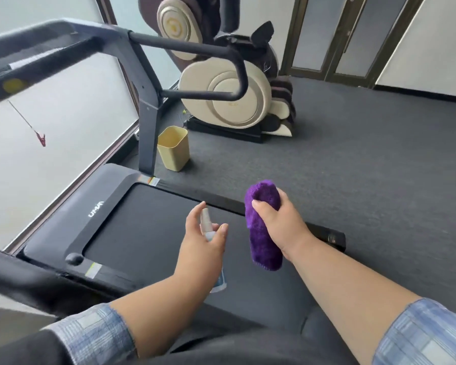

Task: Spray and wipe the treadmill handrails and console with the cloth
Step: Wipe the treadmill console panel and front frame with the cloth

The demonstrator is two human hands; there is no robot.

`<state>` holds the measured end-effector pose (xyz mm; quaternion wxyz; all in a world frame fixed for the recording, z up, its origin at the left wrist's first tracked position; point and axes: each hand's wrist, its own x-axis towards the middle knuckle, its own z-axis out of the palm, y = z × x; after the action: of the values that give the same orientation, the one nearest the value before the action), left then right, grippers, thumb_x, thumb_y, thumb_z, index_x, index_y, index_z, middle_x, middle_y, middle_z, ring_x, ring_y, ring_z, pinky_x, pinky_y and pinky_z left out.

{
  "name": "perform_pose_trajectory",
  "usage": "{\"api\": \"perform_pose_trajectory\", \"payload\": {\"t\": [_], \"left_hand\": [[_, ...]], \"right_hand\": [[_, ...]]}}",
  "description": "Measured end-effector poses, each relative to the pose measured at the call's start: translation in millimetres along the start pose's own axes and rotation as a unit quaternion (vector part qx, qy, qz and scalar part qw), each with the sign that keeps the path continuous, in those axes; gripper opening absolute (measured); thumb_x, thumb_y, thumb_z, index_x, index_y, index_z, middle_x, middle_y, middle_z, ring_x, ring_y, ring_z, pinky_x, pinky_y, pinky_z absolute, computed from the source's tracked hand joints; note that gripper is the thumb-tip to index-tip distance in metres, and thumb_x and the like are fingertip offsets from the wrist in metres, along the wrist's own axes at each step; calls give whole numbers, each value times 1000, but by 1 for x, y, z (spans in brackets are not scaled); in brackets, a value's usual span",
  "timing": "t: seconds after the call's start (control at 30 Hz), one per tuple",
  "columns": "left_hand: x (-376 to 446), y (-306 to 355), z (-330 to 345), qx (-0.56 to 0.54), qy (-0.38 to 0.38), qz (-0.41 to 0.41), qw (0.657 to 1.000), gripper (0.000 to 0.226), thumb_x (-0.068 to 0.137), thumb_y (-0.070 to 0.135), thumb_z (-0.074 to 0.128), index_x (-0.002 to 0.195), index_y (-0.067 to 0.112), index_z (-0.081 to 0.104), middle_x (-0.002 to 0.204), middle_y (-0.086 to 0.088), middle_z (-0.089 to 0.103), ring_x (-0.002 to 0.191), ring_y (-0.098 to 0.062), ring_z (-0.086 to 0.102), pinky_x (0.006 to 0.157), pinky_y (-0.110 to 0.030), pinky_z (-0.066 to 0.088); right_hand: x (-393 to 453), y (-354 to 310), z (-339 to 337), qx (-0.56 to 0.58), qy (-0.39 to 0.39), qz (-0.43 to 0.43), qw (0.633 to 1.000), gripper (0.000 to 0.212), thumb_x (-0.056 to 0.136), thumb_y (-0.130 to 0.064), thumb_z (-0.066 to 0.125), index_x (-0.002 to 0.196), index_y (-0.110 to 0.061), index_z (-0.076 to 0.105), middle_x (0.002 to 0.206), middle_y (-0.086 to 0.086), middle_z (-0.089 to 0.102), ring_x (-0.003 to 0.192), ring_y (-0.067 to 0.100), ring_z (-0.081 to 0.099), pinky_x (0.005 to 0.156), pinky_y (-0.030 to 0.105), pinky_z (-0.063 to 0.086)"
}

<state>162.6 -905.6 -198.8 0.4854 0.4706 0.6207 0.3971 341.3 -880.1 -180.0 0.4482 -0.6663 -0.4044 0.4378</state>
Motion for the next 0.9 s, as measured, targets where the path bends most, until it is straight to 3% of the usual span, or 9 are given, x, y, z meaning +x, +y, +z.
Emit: {"api": "perform_pose_trajectory", "payload": {"t": [0.07,0.17,0.33,0.43,0.53,0.6,0.67,0.8,0.9], "left_hand": [[11,1,-6,10,44,-10,999,59,91,45,67,109,84,26,90,31,63,66,-6,70,64,-26,49],[34,12,-10,11,87,-20,996,60,91,46,66,110,85,25,90,28,65,67,-4,68,67,-30,51],[95,52,-10,18,169,-7,985,57,82,58,63,116,83,26,97,18,66,73,-4,70,66,-29,50],[140,72,-7,23,220,16,975,56,81,57,64,118,82,29,100,17,66,79,-8,71,72,-32,53],[183,95,5,31,261,20,965,59,89,45,68,119,80,32,99,14,66,79,0,67,74,-31,57],[205,116,16,47,287,9,957,61,91,42,68,119,81,31,101,19,66,81,10,63,56,-13,51],[223,146,31,61,312,-5,948,63,92,42,67,116,84,26,105,25,64,87,18,59,52,-4,42],[242,211,52,74,335,-46,938,63,95,40,65,108,85,24,102,23,66,97,2,64,68,-13,42],[237,253,51,93,321,-44,942,57,95,38,66,114,78,30,102,15,65,86,1,65,73,-20,47]], "right_hand": [[22,-8,7,-44,-18,-15,999,46,63,-69,59,106,-53,57,95,-24,69,91,-6,63,88,27,48],[61,-27,27,-58,-44,-38,997,59,67,-66,57,119,-39,59,101,-19,68,98,3,63,90,30,46],[137,-72,63,-69,-136,-95,984,43,88,-48,63,127,-32,55,106,-17,63,101,6,60,82,24,44],[190,-105,75,-67,-193,-144,968,42,93,-43,63,131,-30,52,112,-13,62,106,9,58,93,29,45],[242,-132,74,-50,-243,-185,951,37,93,-40,65,128,-35,53,113,-16,64,108,6,59,94,27,43],[274,-152,68,-44,-282,-196,938,37,88,-48,65,123,-45,53,110,-21,64,106,-3,58,89,22,43],[302,-176,60,-44,-319,-197,926,33,81,-59,61,113,-57,51,108,-25,64,103,-10,56,83,14,40],[340,-222,43,-46,-378,-195,904,27,92,-48,64,108,-61,48,107,-30,62,101,-20,52,77,5,38],[352,-252,34,-39,-410,-188,892,30,92,-44,67,117,-52,52,103,-29,65,100,-13,57,80,11,40]]}}
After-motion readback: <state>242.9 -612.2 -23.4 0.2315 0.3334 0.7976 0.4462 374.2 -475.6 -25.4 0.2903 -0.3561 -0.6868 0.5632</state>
